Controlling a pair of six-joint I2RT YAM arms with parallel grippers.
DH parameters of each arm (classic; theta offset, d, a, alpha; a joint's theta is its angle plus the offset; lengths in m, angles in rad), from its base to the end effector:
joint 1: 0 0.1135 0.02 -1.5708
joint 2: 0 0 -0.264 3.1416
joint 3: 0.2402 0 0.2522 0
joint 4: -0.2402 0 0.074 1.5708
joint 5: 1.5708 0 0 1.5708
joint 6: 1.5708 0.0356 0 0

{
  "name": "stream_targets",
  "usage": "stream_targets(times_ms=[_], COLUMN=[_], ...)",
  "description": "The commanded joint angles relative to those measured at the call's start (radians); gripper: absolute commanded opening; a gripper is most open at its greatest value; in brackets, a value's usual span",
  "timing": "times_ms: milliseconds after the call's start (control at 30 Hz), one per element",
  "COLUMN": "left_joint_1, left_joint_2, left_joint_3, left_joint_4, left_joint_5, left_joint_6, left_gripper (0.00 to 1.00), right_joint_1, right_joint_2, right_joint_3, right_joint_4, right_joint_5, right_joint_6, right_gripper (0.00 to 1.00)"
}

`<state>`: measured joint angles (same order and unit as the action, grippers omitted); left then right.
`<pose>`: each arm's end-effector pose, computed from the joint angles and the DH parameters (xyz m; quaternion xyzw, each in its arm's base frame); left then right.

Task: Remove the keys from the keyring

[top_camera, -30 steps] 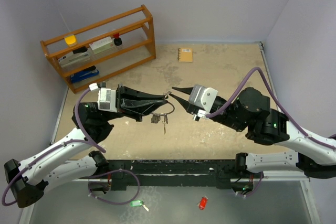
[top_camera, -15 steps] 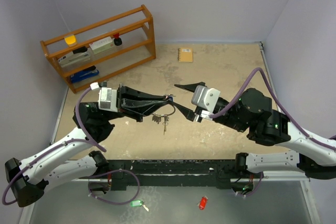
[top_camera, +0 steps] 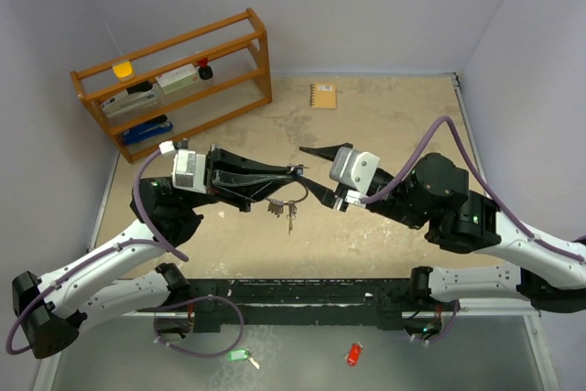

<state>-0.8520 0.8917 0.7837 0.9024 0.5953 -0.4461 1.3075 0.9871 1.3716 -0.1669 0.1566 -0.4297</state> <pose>0.1013 -0.1461 0.4260 0.3388 0.2997 -0.6233 0.6379 0.0537 0.1778 0.5049 -0.4372 0.4497 0.2860 0.7245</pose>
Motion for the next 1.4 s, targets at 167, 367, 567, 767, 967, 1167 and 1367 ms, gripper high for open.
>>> stream_targets(times_ms=[167, 367, 567, 767, 967, 1167, 1367], left_joint_1=[-0.001, -0.001, 0.000, -0.001, -0.001, 0.000, -0.001], left_joint_2=[0.006, 0.012, 0.023, 0.052, 0.006, -0.053, 0.030], left_joint_3=[0.050, 0.052, 0.059, 0.060, 0.073, 0.068, 0.068], left_joint_4=[0.061, 0.053, 0.131, 0.286, 0.136, 0.053, 0.281], left_joint_5=[-0.007, -0.006, 0.030, 0.104, 0.097, 0.084, 0.118], left_joint_6=[-0.028, -0.026, -0.070, -0.183, -0.077, -0.045, -0.205], left_gripper=[0.00, 0.00, 0.00, 0.00, 0.00, 0.00, 0.00], right_joint_1=[0.003, 0.003, 0.003, 0.003, 0.003, 0.003, 0.003], right_joint_2=[0.001, -0.030, -0.027, -0.036, -0.063, -0.088, -0.068], right_joint_3=[0.009, -0.001, -0.008, -0.012, -0.026, -0.041, -0.045], right_joint_4=[0.082, 0.086, 0.083, 0.087, 0.094, 0.105, 0.110], right_joint_5=[-0.061, -0.060, -0.043, -0.023, -0.002, 0.037, 0.047], right_joint_6=[-0.002, -0.008, -0.018, -0.026, -0.026, -0.034, -0.038], right_gripper=[0.02, 0.00, 0.00, 0.00, 0.00, 0.00, 0.00])
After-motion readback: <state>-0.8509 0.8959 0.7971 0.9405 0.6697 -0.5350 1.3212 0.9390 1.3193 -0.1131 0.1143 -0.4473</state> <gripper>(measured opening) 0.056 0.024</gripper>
